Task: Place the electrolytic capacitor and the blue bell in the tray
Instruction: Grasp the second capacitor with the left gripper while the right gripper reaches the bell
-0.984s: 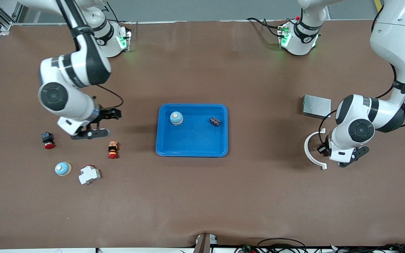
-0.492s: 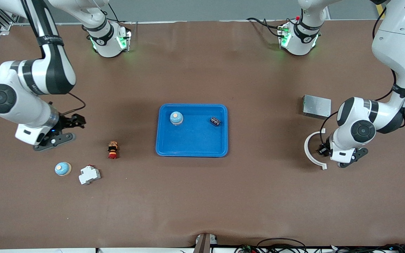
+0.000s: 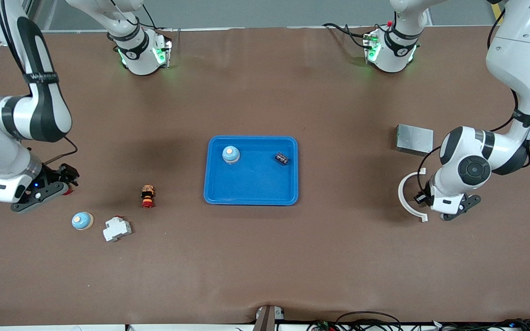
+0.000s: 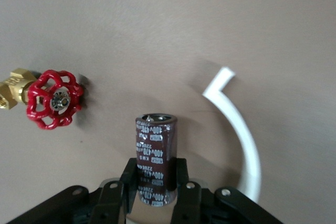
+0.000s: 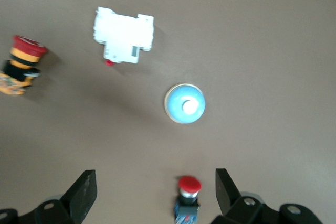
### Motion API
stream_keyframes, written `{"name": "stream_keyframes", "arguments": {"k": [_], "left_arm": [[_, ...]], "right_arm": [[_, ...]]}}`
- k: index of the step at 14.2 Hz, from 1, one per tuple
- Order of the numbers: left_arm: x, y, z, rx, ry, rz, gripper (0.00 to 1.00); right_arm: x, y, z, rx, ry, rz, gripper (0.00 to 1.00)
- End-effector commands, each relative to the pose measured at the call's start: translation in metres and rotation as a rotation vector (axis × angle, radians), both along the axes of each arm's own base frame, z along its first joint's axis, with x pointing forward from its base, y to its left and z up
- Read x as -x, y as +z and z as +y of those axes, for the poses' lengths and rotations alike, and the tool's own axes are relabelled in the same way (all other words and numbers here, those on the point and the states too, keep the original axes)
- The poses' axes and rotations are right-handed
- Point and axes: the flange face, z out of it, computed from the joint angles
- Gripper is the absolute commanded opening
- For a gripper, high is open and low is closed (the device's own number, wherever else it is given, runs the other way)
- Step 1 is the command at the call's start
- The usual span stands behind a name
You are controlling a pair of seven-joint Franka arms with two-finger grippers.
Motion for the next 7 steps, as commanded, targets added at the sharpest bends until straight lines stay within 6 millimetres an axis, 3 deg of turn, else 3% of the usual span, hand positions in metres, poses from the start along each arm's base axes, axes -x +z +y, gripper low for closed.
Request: {"name": "stream_keyframes", "arguments": {"k": [1,4,7], "left_arm": [[0.008,0.047,-0.037,-0.024,-0.026,-0.006,0.0],[0.015,0.061,-0.082,0.024,0.046,-0.001,0.0],[0.023,0.071,-0.136,0.072,0.102,-0.023,0.0]], "right_arm": [[-0.012,-0.024,-0.01,0.008,0.039,-0.002,1.0],[-0.024,-0.055,-0.015,-0.001,0.034,0.005,1.0],[-0.037,-0.06,-0.017,0.0,0.031,-0.003,1.0]]}}
